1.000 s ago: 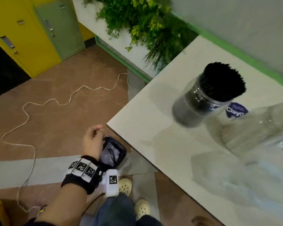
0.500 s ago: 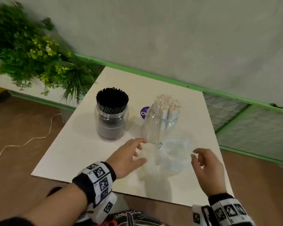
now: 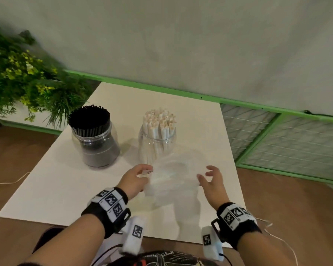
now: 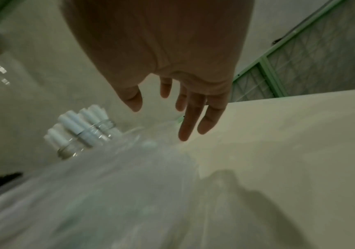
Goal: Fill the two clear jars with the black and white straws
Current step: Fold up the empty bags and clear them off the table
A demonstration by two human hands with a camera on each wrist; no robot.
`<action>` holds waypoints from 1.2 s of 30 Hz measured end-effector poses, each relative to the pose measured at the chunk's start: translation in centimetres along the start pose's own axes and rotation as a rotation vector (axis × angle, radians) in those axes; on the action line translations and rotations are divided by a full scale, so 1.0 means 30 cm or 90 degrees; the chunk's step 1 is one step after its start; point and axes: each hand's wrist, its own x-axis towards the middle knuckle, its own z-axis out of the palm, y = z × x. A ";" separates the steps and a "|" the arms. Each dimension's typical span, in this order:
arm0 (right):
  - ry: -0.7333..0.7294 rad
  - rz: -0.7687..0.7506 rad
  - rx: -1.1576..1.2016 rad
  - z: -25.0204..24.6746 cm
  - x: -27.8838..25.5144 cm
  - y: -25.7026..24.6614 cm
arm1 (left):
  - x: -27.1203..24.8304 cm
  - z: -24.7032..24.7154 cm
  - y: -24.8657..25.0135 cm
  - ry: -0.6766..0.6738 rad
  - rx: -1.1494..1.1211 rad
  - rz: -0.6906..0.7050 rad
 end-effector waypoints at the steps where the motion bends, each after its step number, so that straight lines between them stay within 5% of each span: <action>1: 0.028 0.015 0.017 -0.010 0.021 0.009 | -0.007 -0.016 -0.003 0.006 0.015 0.017; 4: -0.035 0.097 0.050 -0.037 0.078 0.009 | -0.039 -0.061 -0.007 0.003 0.044 0.057; 10: -0.339 0.228 0.172 -0.009 0.106 0.011 | -0.057 -0.109 -0.031 0.069 0.074 0.077; 15: -0.421 0.136 0.106 0.016 0.072 0.011 | -0.062 -0.134 -0.054 0.191 0.029 0.027; 21: -0.435 -0.034 -0.201 0.058 0.041 -0.010 | -0.078 -0.110 -0.028 0.180 -0.165 -0.030; 25: -0.385 -0.098 -0.212 0.098 0.001 -0.014 | -0.087 -0.091 -0.014 0.181 -0.256 -0.068; 29: -0.186 -0.208 -0.211 0.108 -0.011 -0.027 | -0.104 -0.123 -0.006 0.206 -0.135 -0.121; 33: -0.076 -0.208 -0.210 0.074 0.016 -0.068 | -0.168 -0.177 0.014 0.072 0.032 -0.195; 36: -0.045 -0.164 -0.231 0.060 0.029 -0.099 | -0.213 -0.211 0.033 -0.040 -0.060 -0.179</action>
